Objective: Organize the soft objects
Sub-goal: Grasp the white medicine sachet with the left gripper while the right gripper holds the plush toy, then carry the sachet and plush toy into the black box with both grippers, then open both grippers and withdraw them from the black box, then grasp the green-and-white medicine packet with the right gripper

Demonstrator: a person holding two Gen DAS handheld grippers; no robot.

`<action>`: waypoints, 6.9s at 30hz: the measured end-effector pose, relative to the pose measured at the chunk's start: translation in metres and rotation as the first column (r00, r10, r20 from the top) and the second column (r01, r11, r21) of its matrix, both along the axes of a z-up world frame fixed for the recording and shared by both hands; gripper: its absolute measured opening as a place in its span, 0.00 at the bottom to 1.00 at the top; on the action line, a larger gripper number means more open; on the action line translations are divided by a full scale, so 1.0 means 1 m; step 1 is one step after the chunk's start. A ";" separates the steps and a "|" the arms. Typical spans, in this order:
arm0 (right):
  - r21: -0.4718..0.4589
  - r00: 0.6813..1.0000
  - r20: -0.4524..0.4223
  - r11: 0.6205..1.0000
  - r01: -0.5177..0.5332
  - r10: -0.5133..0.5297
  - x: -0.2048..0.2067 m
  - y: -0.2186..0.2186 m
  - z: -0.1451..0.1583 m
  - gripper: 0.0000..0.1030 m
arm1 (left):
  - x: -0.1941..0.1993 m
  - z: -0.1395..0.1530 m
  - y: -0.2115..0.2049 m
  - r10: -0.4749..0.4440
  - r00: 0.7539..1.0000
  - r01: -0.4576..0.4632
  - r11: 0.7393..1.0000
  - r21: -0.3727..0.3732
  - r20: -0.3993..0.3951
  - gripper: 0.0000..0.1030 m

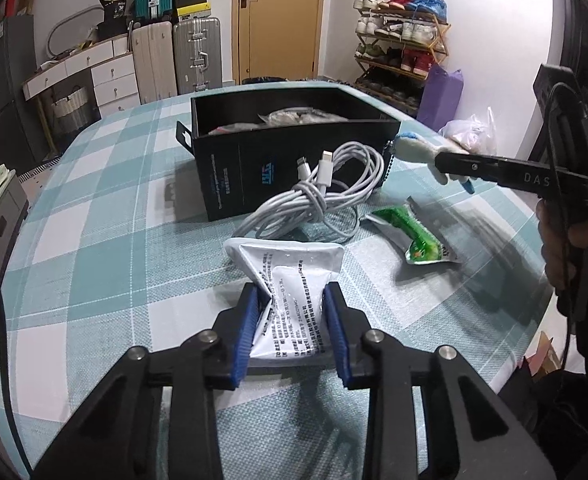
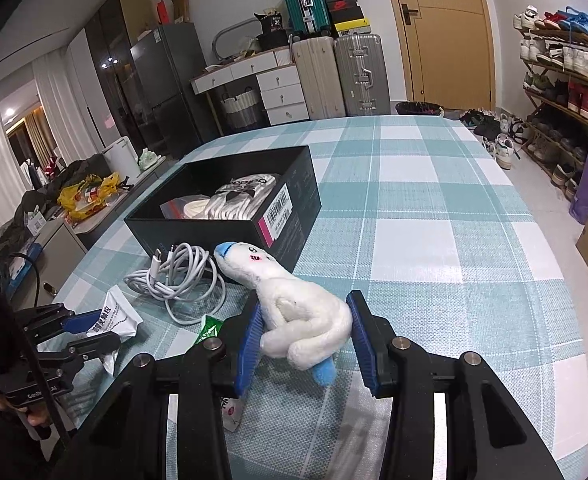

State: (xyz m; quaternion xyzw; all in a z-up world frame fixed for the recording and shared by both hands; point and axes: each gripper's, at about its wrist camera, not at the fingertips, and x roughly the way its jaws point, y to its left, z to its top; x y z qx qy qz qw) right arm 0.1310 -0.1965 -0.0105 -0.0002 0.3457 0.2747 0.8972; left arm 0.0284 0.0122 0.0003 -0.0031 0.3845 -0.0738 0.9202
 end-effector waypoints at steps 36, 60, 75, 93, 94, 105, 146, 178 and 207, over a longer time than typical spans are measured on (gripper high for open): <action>0.039 0.992 0.124 0.999 0.029 -0.034 -0.014 0.030 0.046 0.41 | 0.051 0.073 0.013 0.071 0.975 -0.065 0.997 -0.034 0.211 0.31; -0.019 0.988 0.148 0.999 0.037 -0.034 0.021 0.066 0.056 0.41 | 0.099 0.073 0.013 0.100 0.973 -0.096 0.995 -0.026 0.207 0.31; -0.115 0.988 0.155 0.992 0.044 -0.026 0.053 0.089 0.046 0.41 | 0.127 0.055 0.014 0.106 0.978 -0.107 0.994 -0.005 0.180 0.31; -0.243 0.985 0.173 0.969 0.050 -0.008 0.086 0.125 0.029 0.41 | 0.142 0.035 0.019 0.122 0.983 -0.124 0.992 0.002 0.136 0.31; -0.255 0.984 0.180 0.966 0.054 -0.008 0.087 0.127 0.029 0.41 | 0.142 0.034 0.019 0.126 0.983 -0.127 0.992 0.003 0.134 0.31; -0.322 0.984 0.174 0.947 0.024 0.034 0.096 0.141 0.020 0.41 | 0.145 0.028 0.019 0.130 0.982 -0.135 0.990 0.032 0.137 0.31; -0.086 0.986 0.164 0.996 -0.026 0.039 0.003 0.062 0.044 0.99 | 0.048 0.046 0.028 0.245 0.945 -0.253 0.967 0.013 0.219 1.00; -0.235 0.990 -0.088 0.963 -0.131 0.113 0.007 0.063 -0.008 0.99 | 0.046 0.014 0.010 0.170 0.979 -0.176 0.983 0.044 0.117 1.00; -0.347 0.983 -0.136 0.923 -0.165 0.125 0.009 0.070 -0.034 0.91 | 0.048 0.005 0.003 0.122 0.990 -0.127 0.989 0.071 0.073 1.00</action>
